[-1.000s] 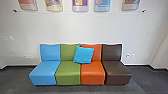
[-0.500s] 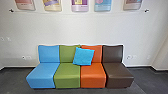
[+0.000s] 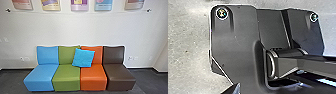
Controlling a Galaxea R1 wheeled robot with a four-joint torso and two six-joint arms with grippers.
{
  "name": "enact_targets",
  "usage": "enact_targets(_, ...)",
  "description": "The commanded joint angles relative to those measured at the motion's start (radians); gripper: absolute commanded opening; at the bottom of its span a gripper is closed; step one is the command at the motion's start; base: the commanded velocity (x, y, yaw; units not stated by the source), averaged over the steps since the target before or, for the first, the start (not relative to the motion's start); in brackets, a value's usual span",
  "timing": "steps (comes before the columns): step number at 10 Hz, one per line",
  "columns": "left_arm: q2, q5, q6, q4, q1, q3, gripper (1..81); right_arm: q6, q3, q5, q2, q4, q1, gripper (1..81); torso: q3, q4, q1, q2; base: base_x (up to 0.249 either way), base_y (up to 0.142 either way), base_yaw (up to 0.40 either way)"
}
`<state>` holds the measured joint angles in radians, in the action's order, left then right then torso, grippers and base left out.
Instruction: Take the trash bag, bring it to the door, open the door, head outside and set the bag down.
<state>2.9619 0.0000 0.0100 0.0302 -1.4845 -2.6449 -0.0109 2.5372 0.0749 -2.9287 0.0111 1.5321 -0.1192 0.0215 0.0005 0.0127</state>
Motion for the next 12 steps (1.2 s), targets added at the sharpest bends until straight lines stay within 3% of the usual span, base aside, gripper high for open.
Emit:
enact_targets(1,-0.001,0.061,-0.001,-0.001,0.031,0.005,81.1,-0.004,-0.022,0.068,0.012,0.003,-0.031,81.1,0.0,0.0,0.0,0.0,0.085,0.0,0.0)
enact_targets(3,-0.025,0.066,-0.002,-0.004,0.031,0.041,81.1,-0.004,-0.108,0.072,0.059,0.003,-0.032,81.1,0.0,0.0,0.0,0.0,0.0,0.0,0.0)
enact_targets(4,-0.064,0.063,-0.007,-0.006,0.032,0.105,81.1,-0.004,-0.189,0.075,0.104,0.004,-0.034,81.1,0.0,0.0,0.0,0.0,0.0,0.0,0.0)
enact_targets(6,-0.197,0.06,-0.011,-0.006,0.032,0.34,81.1,0.0,-0.375,0.072,0.24,-0.013,-0.036,81.1,0.0,0.0,0.0,0.0,0.0,0.0,0.0)
enact_targets(9,-0.294,0.058,-0.042,-0.007,0.048,0.437,81.1,0.008,-0.559,0.074,0.38,-0.016,-0.057,81.1,0.0,0.0,0.0,0.0,0.0,0.0,0.0)
enact_targets(10,-0.339,0.06,-0.056,-0.039,0.057,0.488,81.1,0.008,-0.658,0.074,0.454,-0.017,-0.066,81.1,0.0,0.0,0.0,0.0,0.0,0.0,0.0)
enact_targets(11,-0.406,0.061,-0.059,-0.116,0.086,0.56,81.1,0.009,-0.759,0.072,0.539,-0.02,-0.075,81.1,0.0,0.0,0.0,0.0,0.0,0.0,0.0)
enact_targets(12,-0.466,0.067,-0.059,-0.191,0.117,0.614,81.1,0.011,-0.831,0.071,0.607,-0.028,-0.089,81.1,0.0,0.0,0.064,0.1,0.0,0.0,0.0)
